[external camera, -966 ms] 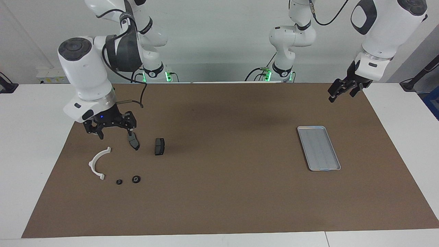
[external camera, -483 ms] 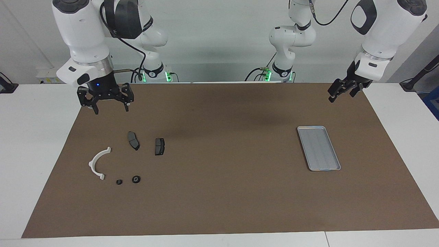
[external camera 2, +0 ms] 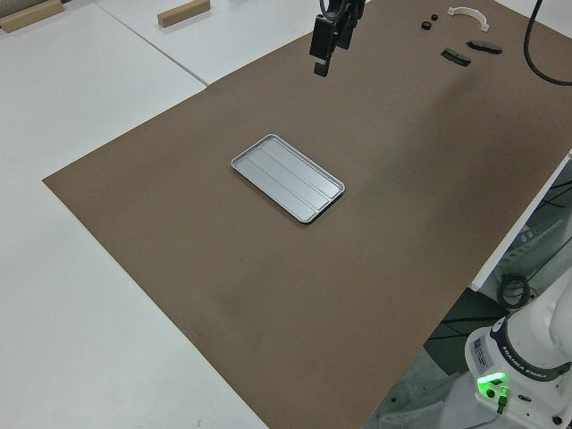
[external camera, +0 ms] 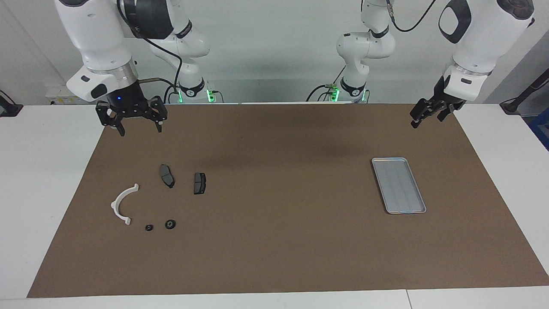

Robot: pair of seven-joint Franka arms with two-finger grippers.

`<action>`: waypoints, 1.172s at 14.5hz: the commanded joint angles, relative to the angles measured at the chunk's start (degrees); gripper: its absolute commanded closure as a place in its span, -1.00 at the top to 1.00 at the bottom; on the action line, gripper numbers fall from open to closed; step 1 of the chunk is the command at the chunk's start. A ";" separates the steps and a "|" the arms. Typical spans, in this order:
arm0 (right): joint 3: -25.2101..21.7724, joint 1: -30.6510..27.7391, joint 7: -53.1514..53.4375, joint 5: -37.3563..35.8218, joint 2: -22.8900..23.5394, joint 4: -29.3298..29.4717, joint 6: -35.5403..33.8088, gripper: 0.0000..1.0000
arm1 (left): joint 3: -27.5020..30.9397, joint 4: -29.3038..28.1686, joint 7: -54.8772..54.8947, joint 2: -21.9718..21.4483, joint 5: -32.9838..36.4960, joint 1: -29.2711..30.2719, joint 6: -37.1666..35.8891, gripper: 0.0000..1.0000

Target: Place bearing gear from tray to pile

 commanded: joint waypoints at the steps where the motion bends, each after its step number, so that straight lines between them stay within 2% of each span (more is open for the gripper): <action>1: -0.39 0.38 -0.66 1.38 -3.91 -5.18 1.13 1.00 | -0.35 -1.41 0.43 -1.41 -0.90 0.58 -0.36 1.00; 4: -0.39 0.29 -0.31 1.47 -4.61 -4.49 0.16 1.00 | -0.35 -1.41 0.43 -1.41 -0.90 0.58 -0.36 1.00; 8: -0.39 -0.33 -0.30 1.55 -4.08 -0.10 -3.61 1.00 | -0.35 -1.41 0.43 -1.41 -0.90 0.58 -0.36 1.00; 17: -0.39 -0.41 1.89 0.76 -4.88 -1.41 -4.23 1.00 | -0.35 -1.41 0.43 -1.41 -0.90 0.58 -0.36 1.00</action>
